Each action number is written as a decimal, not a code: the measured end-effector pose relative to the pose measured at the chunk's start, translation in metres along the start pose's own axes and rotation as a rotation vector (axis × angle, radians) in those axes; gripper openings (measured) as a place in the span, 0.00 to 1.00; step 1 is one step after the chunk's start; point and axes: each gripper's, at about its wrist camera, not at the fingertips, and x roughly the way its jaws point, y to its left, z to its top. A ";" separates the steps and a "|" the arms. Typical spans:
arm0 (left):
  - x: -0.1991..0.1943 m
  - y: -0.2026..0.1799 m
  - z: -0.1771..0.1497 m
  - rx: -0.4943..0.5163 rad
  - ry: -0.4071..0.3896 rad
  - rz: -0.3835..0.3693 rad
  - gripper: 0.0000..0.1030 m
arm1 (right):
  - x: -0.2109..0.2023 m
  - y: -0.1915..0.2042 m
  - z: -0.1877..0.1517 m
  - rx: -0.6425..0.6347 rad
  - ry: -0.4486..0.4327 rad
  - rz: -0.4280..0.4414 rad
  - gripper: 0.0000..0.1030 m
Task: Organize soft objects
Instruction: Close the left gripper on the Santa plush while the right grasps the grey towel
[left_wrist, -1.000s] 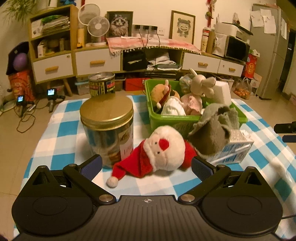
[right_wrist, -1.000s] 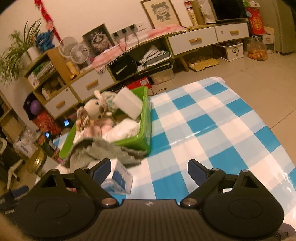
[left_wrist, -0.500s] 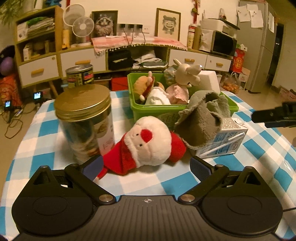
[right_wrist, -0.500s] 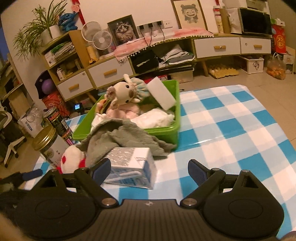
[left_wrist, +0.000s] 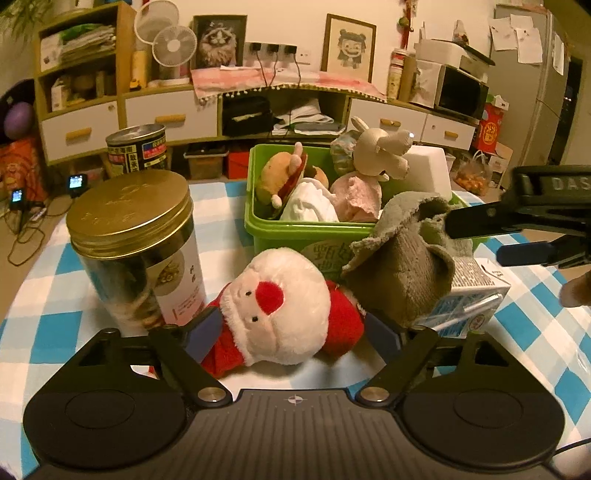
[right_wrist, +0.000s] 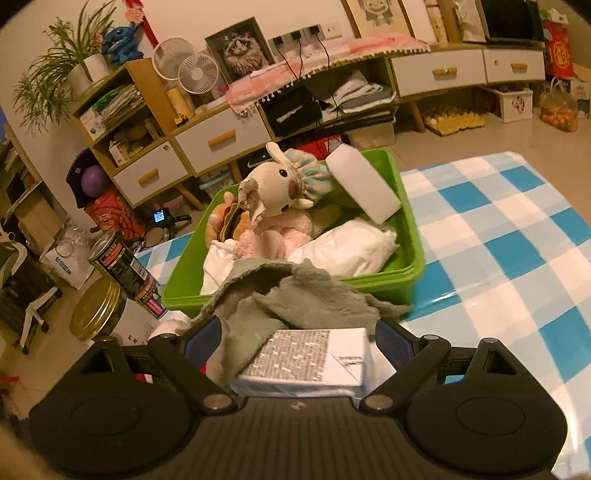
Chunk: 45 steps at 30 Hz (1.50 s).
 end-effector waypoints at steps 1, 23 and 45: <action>0.001 0.000 0.001 -0.003 0.000 0.003 0.77 | 0.003 0.001 0.001 0.003 0.002 0.000 0.64; 0.005 0.011 0.010 -0.111 0.021 0.016 0.50 | 0.037 0.005 0.008 0.015 0.027 -0.047 0.00; -0.027 0.006 0.032 -0.150 -0.016 -0.046 0.00 | -0.041 -0.007 0.035 0.133 -0.126 0.158 0.00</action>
